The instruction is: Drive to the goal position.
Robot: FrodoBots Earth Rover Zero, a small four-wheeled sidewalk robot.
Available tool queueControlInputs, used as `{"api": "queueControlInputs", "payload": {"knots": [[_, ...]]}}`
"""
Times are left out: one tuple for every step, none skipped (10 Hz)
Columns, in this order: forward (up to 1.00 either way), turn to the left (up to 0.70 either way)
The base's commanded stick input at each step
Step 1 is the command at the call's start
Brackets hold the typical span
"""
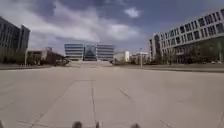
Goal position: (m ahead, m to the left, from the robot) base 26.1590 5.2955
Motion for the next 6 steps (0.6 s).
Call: {"api": "queueControlInputs", "payload": {"knots": [[0.70, -0.01], [0.70, -0.01], [0.70, -0.01], [0.70, -0.01], [0.70, -0.01], [0.70, -0.01]]}}
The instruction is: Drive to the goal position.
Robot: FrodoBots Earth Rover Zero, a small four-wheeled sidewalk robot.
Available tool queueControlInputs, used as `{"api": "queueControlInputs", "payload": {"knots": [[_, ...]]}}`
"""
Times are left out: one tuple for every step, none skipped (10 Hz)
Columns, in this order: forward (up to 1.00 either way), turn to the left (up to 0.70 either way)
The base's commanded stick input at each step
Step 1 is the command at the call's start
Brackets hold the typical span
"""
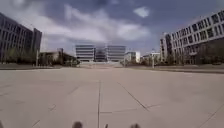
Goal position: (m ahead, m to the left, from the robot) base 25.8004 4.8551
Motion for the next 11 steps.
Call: {"api": "queueControlInputs", "payload": {"knots": [[0.70, -0.01], [0.70, -0.01], [0.70, -0.01], [0.70, -0.01], [0.70, -0.01], [0.70, -0.01], [0.70, -0.01], [0.70, -0.01], [0.70, -0.01], [0.70, -0.01], [0.70, -0.01]]}}
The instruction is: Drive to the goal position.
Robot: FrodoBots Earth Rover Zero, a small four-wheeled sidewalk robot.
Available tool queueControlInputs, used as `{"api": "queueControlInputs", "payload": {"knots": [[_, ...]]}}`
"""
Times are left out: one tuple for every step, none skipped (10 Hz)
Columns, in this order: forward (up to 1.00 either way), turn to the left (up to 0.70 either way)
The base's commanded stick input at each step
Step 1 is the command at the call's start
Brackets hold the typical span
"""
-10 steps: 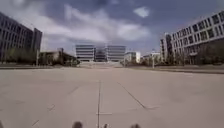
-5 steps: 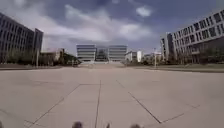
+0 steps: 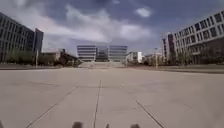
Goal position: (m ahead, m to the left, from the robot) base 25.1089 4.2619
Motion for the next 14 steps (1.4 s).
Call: {"api": "queueControlInputs", "payload": {"knots": [[0.70, -0.01], [0.70, -0.01], [0.70, -0.01], [0.70, -0.01], [0.70, -0.01], [0.70, -0.01], [0.70, -0.01], [0.70, -0.01], [0.70, -0.01], [0.70, -0.01], [0.70, -0.01], [0.70, -0.01], [0.70, -0.01], [0.70, -0.01]]}}
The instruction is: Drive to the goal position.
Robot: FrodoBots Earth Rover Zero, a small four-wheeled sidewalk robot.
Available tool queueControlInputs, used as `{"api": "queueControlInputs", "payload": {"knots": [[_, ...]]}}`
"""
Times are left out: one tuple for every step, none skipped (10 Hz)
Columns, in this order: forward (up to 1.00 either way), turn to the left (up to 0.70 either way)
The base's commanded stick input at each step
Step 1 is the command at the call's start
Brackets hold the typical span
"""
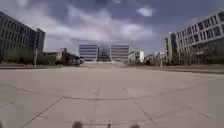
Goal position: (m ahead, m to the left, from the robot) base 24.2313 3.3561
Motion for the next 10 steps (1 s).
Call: {"api": "queueControlInputs", "payload": {"knots": [[0.70, -0.01], [0.70, -0.01], [0.70, -0.01], [0.70, -0.01], [0.70, -0.01], [0.70, -0.01], [0.70, -0.01], [0.70, -0.01], [0.70, -0.01], [0.70, -0.01]]}}
